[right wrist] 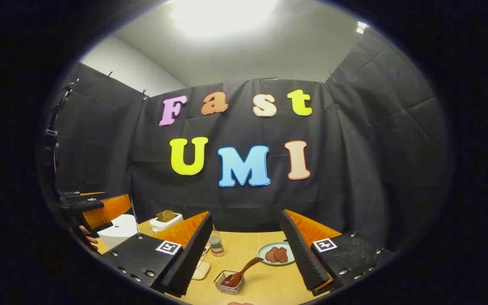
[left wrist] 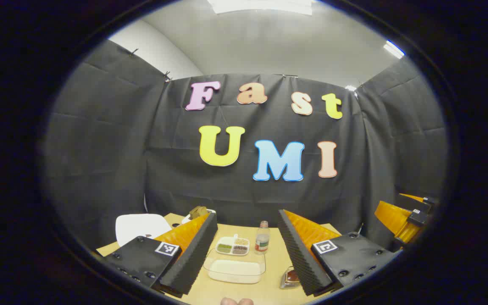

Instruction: Close the left gripper, press the button to open the rice cooker; take a wooden spoon from the chopstick holder with the right hand, scoop a spoonful of rice and pour it into the rice cooker, then put the wooden spoon back into the chopstick holder.

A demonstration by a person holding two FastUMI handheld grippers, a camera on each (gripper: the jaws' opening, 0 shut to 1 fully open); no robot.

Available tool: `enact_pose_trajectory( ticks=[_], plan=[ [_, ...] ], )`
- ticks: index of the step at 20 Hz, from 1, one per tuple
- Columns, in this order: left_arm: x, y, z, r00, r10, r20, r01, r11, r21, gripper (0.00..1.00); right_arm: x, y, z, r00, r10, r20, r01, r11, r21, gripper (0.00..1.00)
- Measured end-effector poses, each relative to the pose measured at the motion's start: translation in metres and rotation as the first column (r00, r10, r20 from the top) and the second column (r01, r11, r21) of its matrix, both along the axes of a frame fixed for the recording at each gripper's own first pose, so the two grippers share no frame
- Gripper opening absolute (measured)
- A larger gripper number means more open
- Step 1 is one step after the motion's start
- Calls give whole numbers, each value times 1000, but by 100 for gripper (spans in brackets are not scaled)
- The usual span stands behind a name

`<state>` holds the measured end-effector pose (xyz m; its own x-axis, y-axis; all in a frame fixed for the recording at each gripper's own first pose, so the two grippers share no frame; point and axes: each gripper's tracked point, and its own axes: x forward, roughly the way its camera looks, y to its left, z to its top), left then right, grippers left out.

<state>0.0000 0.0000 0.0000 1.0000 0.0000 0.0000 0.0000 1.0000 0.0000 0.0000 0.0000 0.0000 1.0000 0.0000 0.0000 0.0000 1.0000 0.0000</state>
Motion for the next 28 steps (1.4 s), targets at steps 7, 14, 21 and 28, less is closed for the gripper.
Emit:
enact_pose_trajectory(
  ticks=[7,14,21,28],
  plan=[
    [12,18,33,998,-37,44,35,998,47,95,17,13,14,998,-66,-13,66,997,46,97],
    [36,47,27,994,-105,36,105,994,4,99,34,26,12,990,-136,-24,137,986,90,97],
    [47,69,26,995,-92,42,91,995,28,99,45,33,4,990,-132,-54,135,989,52,97],
    [56,111,22,999,-35,29,34,999,27,99,41,48,0,992,-112,-64,115,992,57,97]
  ],
)
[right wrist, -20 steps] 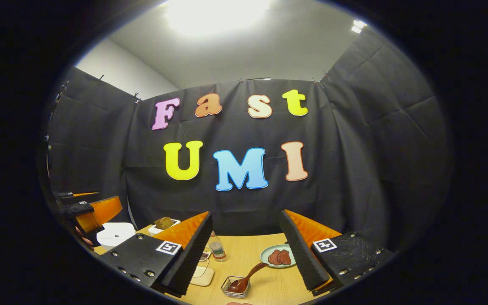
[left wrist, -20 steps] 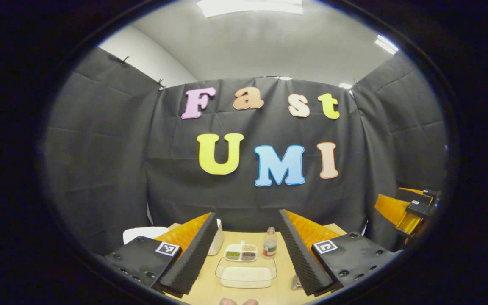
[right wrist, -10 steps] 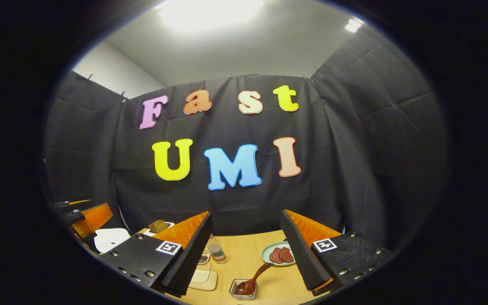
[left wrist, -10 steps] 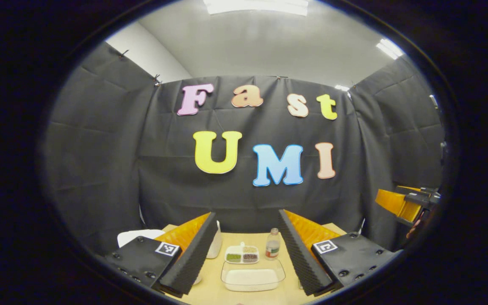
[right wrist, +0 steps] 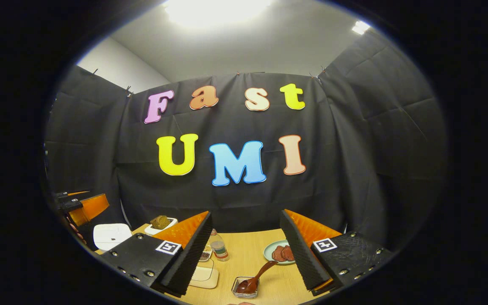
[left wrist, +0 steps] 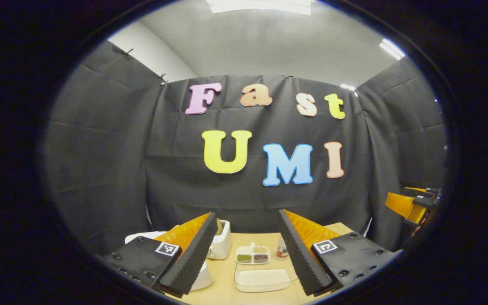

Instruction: Close the left gripper, press the button to open the rice cooker; take a wooden spoon from the chopstick holder with the right hand, scoop a spoonful of rice and pour it into the rice cooker, then put the wooden spoon back into the chopstick holder.

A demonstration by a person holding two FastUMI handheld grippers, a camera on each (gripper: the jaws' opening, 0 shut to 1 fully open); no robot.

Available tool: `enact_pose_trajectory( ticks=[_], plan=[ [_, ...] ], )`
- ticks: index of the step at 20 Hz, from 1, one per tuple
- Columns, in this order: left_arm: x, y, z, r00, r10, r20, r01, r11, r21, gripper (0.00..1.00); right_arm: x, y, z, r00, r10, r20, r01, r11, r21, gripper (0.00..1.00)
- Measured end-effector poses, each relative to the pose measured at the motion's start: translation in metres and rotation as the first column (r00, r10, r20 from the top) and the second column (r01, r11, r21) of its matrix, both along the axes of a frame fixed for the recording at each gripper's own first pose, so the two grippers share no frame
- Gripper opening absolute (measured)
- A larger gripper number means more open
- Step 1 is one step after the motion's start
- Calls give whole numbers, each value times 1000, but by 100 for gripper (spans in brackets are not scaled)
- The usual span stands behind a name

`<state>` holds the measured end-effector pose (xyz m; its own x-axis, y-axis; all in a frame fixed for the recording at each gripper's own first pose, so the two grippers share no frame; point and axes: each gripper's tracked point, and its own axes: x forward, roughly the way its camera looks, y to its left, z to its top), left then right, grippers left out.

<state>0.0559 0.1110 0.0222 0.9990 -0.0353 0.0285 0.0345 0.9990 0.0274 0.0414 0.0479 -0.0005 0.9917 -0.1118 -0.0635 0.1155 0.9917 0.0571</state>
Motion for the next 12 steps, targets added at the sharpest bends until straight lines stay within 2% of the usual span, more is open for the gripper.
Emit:
enact_pose_trajectory(
  ticks=[1,5,7,9,12],
  plan=[
    [2,10,-1,1000,11,-6,-11,1000,-6,95,1,0,-1,1000,-1,-4,1,1000,0,97],
    [13,62,-9,996,74,-42,-75,997,-15,97,1,8,-12,999,9,-35,-9,1000,3,97],
    [19,88,-18,993,91,-81,-94,995,-36,87,0,11,-20,998,17,-57,-17,1000,8,97],
    [26,109,-32,985,91,-146,-103,992,-79,69,-1,14,-27,997,27,-78,-26,1000,10,97],
    [33,155,-63,957,137,-257,-180,973,-148,14,-1,15,-36,994,33,-100,-33,999,5,97]
  ],
)
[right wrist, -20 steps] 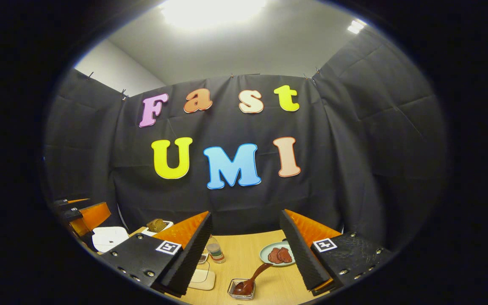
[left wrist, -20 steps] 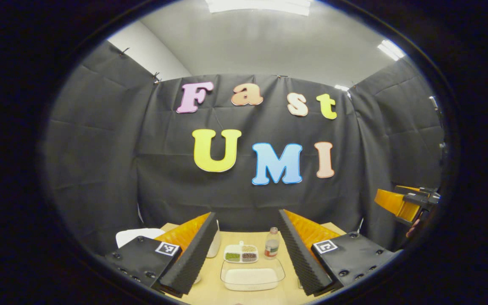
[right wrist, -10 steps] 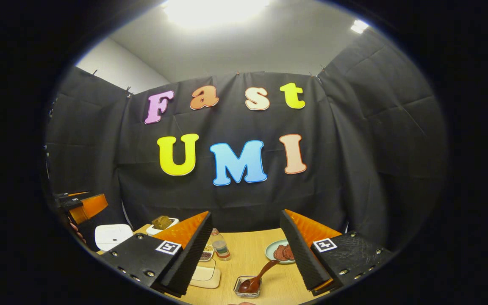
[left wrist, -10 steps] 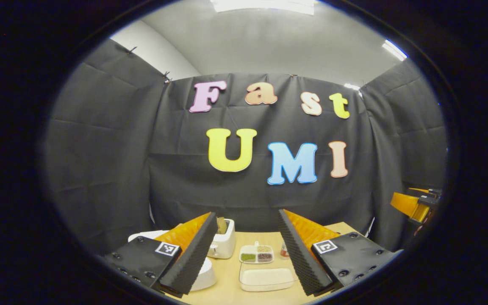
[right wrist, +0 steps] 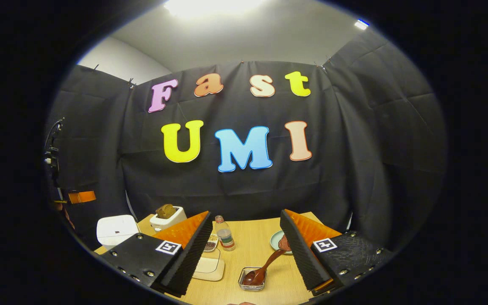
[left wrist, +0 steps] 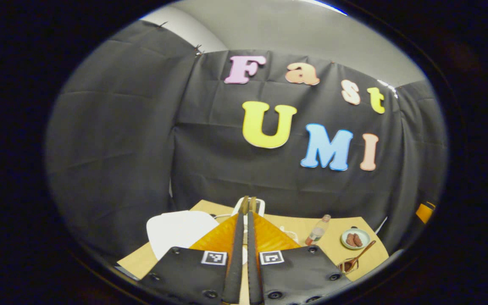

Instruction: Close the left gripper, press the button to open the rice cooker; take a wooden spoon from the chopstick holder with the right hand, scoop a spoonful of rice and pour it into the rice cooker, then put the wooden spoon back into the chopstick holder.

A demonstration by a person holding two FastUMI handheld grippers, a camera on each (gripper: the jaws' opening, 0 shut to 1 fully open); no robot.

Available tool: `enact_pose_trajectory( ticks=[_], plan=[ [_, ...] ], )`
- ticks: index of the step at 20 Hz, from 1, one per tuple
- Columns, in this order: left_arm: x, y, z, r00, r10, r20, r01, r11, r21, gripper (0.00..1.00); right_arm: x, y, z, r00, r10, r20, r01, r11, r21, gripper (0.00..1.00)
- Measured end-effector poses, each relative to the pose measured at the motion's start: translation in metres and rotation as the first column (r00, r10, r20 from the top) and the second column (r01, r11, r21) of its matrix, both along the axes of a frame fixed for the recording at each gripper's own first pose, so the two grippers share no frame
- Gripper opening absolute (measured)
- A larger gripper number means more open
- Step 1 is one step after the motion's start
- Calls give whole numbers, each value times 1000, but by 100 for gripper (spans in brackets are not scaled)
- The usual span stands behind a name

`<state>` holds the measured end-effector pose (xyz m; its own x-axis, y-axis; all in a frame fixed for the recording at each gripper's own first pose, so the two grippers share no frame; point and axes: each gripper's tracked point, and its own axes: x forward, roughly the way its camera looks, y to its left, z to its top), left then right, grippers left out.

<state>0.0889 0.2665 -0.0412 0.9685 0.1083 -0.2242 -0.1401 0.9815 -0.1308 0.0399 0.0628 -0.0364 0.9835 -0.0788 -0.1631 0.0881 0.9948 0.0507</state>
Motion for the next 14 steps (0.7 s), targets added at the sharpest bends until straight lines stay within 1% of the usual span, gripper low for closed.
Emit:
enact_pose_trajectory(
  ticks=[1,2,4,7,9,12,13,14],
  plan=[
    [6,10,-14,999,1,-36,-2,1000,-30,9,0,0,-4,1000,0,-10,0,1000,1,97],
    [12,20,-31,997,11,-74,-15,999,-49,9,0,-1,-9,1000,-1,-22,1,1000,2,97],
    [23,40,-53,991,18,-136,-25,998,-57,9,1,-3,-16,999,-4,-44,5,1000,7,97],
    [39,51,-93,972,-3,-236,-19,996,-92,9,4,-5,-24,998,-15,-66,16,1000,11,97],
    [46,61,-118,956,-1,-292,-31,994,-103,9,7,-7,-26,997,-24,-74,25,1000,5,97],
    [59,68,-146,937,-3,-349,-40,992,-116,9,7,-9,-30,996,-36,-86,36,999,-6,97],
    [63,71,-152,933,-2,-361,-44,992,-120,11,8,-11,-31,995,-42,-90,41,999,-11,97],
    [65,74,-158,928,3,-373,-50,992,-116,9,9,-13,-33,994,-47,-94,46,999,-14,97]
  ],
)
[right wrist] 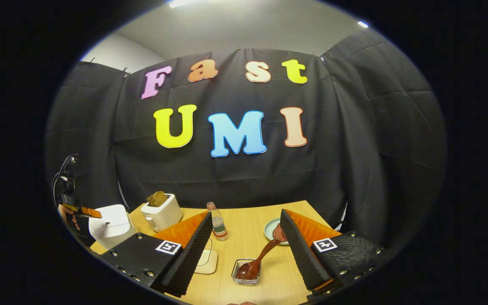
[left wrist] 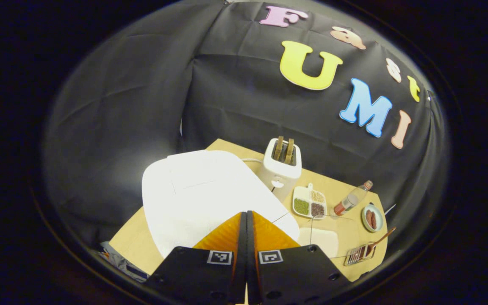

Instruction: Close the left gripper, press the button to open the rice cooker; take a wooden spoon from the chopstick holder with the right hand, scoop a spoonful of rice and pour it into the rice cooker, then put the wooden spoon back into the chopstick holder.

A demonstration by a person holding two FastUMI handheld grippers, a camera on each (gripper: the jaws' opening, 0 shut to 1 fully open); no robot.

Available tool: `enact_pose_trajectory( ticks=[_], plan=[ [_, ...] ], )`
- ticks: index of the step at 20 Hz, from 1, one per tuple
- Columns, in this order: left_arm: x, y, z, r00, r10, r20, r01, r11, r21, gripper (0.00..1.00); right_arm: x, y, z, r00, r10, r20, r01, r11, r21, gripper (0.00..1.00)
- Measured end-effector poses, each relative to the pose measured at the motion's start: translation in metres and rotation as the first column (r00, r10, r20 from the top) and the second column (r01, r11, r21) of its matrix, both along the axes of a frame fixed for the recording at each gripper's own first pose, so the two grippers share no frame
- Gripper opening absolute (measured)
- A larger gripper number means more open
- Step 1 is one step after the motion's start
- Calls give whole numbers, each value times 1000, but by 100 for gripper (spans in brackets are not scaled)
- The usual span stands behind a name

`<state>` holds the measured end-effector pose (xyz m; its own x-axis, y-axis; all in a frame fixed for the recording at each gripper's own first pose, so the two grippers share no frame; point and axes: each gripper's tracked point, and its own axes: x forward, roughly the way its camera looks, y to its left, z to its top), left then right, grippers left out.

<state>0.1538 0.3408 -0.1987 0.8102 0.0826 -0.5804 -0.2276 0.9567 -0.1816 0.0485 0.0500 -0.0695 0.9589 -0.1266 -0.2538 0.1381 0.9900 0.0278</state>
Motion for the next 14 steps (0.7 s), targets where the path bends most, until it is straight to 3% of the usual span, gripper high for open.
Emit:
enact_pose_trajectory(
  ticks=[6,7,14],
  plan=[
    [-4,5,-40,994,13,-104,-9,999,36,9,-1,-10,-6,1000,-19,-20,19,1000,-1,97],
    [2,8,-34,998,16,-62,-13,999,50,10,-1,-10,-6,1000,-19,-21,19,1000,1,97],
    [1,18,-21,997,48,-52,-45,997,57,11,0,-8,-1,1000,-1,-5,1,1000,11,97]
  ],
)
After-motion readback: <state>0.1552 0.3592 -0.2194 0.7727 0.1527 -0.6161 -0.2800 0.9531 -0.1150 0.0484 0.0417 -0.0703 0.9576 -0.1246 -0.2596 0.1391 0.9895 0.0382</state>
